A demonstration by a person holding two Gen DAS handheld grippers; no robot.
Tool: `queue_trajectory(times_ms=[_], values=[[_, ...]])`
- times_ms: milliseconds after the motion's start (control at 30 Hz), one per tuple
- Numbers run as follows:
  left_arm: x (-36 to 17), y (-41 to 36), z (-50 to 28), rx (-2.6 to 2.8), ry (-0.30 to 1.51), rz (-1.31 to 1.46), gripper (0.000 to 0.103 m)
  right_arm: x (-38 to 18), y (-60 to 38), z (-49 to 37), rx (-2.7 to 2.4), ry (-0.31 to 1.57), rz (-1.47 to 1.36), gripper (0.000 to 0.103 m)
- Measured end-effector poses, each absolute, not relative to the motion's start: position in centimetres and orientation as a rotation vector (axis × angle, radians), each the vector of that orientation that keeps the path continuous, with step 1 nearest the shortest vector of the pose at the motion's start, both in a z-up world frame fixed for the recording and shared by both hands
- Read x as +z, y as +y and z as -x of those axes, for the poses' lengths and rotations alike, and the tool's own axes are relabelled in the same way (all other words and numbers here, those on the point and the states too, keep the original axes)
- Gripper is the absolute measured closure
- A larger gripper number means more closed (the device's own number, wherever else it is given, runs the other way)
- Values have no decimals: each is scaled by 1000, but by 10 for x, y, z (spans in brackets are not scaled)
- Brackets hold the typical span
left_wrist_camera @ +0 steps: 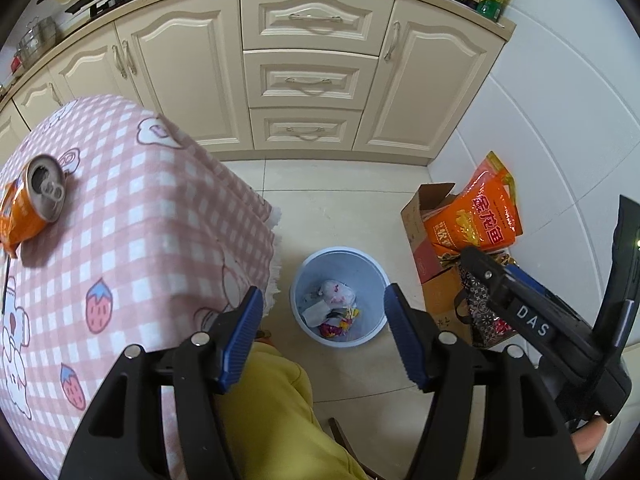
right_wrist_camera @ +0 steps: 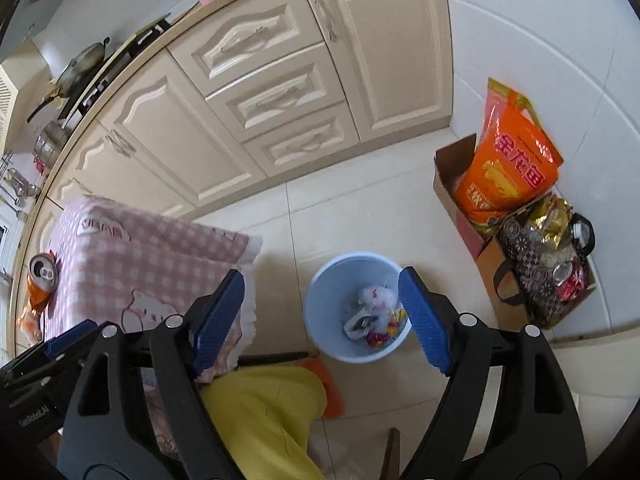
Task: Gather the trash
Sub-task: 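Open the left tool and the right tool to drop both into the wastebasket, then move both open tools back over the table trash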
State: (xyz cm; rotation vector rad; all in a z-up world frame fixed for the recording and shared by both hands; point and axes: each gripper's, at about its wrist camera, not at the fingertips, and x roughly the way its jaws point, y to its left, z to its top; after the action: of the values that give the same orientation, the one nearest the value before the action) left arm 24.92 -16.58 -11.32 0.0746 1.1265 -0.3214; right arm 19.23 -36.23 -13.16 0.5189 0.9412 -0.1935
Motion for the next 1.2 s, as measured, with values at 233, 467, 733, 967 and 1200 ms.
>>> queue_trajectory(times_ms=[233, 467, 733, 967, 1200], values=[[-110, -156, -239, -335, 1127, -71, 41, -129, -350, -178, -198, 967, -500, 24], [-91, -136, -220, -329, 1085, -47, 38, -110, -332, -164, -178, 940, -480, 24], [-70, -97, -202, -275, 1037, 8, 36, -86, -293, -163, -98, 914, -427, 24], [-56, -42, -190, -193, 1005, 77, 35, -70, -251, -168, -13, 905, -384, 21], [-48, 21, -178, -82, 978, 161, 29, -57, -197, -179, 95, 902, -314, 21]])
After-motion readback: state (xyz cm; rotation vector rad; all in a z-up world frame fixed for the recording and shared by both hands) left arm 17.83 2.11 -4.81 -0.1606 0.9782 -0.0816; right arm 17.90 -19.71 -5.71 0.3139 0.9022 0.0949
